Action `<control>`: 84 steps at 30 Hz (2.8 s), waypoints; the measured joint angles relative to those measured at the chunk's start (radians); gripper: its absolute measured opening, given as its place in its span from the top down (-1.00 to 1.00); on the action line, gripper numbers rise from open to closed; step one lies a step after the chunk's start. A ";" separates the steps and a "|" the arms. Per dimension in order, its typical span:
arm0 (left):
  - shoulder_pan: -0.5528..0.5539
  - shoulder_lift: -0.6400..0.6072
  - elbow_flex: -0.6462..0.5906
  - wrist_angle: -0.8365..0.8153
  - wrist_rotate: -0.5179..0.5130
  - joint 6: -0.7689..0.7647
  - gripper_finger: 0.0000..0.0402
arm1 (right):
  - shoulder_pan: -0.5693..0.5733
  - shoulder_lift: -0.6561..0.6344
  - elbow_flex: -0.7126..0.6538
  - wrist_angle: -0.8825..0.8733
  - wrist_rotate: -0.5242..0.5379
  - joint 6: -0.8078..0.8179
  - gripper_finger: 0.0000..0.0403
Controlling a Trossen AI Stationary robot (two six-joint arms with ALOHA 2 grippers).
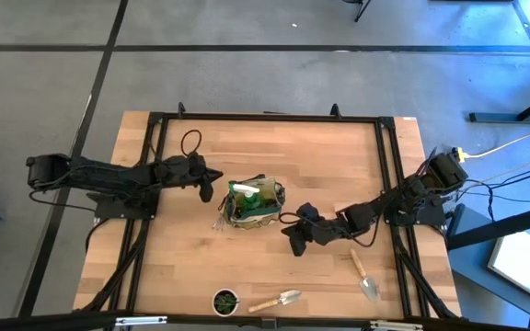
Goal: Pick & Place Garden tools in Gardening bag
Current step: Adjust the green gardening bag
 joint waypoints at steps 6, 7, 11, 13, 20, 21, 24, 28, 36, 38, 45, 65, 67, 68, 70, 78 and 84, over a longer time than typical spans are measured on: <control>0.000 0.001 0.000 0.000 0.119 0.015 0.99 | -0.013 0.000 0.000 -0.003 0.063 0.000 0.99; 0.000 0.001 0.000 0.001 0.121 0.015 0.99 | -0.017 0.000 0.000 -0.004 0.068 0.000 0.99; 0.000 0.001 0.000 0.000 0.122 0.009 0.99 | -0.039 0.010 0.000 0.000 0.073 0.003 0.99; -0.007 0.001 0.000 0.001 0.121 0.002 0.99 | -0.048 0.023 0.000 -0.005 0.073 0.005 0.99; -0.080 0.046 0.000 0.056 0.126 -0.022 0.99 | -0.074 0.088 0.000 0.051 0.064 0.023 1.00; -0.093 0.062 0.000 0.075 0.128 -0.029 0.99 | -0.076 0.096 0.000 0.067 0.064 0.023 1.00; -0.126 0.115 0.000 0.131 0.139 -0.041 0.99 | -0.084 0.114 0.000 0.099 0.061 0.012 1.00; -0.159 0.197 0.000 0.191 0.141 -0.071 0.99 | -0.096 0.114 0.000 0.101 0.061 -0.019 1.00; -0.212 0.345 0.001 0.364 0.141 -0.115 0.99 | -0.121 0.113 0.000 0.090 0.030 -0.055 1.00; -0.223 0.368 0.002 0.398 0.154 -0.123 0.99 | -0.126 0.113 0.000 0.089 0.029 -0.056 1.00; -0.271 0.422 0.064 0.384 0.195 -0.124 0.99 | -0.140 0.113 0.000 0.085 0.011 -0.064 1.00; -0.307 0.519 0.168 0.221 0.272 -0.117 0.99 | -0.150 0.109 0.000 0.070 0.008 -0.063 1.00; -0.312 0.519 0.168 0.220 0.290 -0.117 0.99 | -0.156 0.109 0.000 0.069 0.008 -0.063 1.00; -0.317 0.519 0.168 0.221 0.294 -0.117 0.99 | -0.159 0.109 0.000 0.067 0.008 -0.063 1.00; -0.326 0.519 0.168 0.223 0.300 -0.117 0.99 | -0.161 0.109 0.000 0.065 0.008 -0.063 1.00; -0.339 0.519 0.168 0.226 0.310 -0.118 0.99 | -0.173 0.108 0.000 0.063 -0.017 -0.064 1.00; -0.360 0.519 0.184 0.224 0.315 -0.117 0.99 | -0.190 0.075 0.000 0.007 -0.033 -0.068 1.00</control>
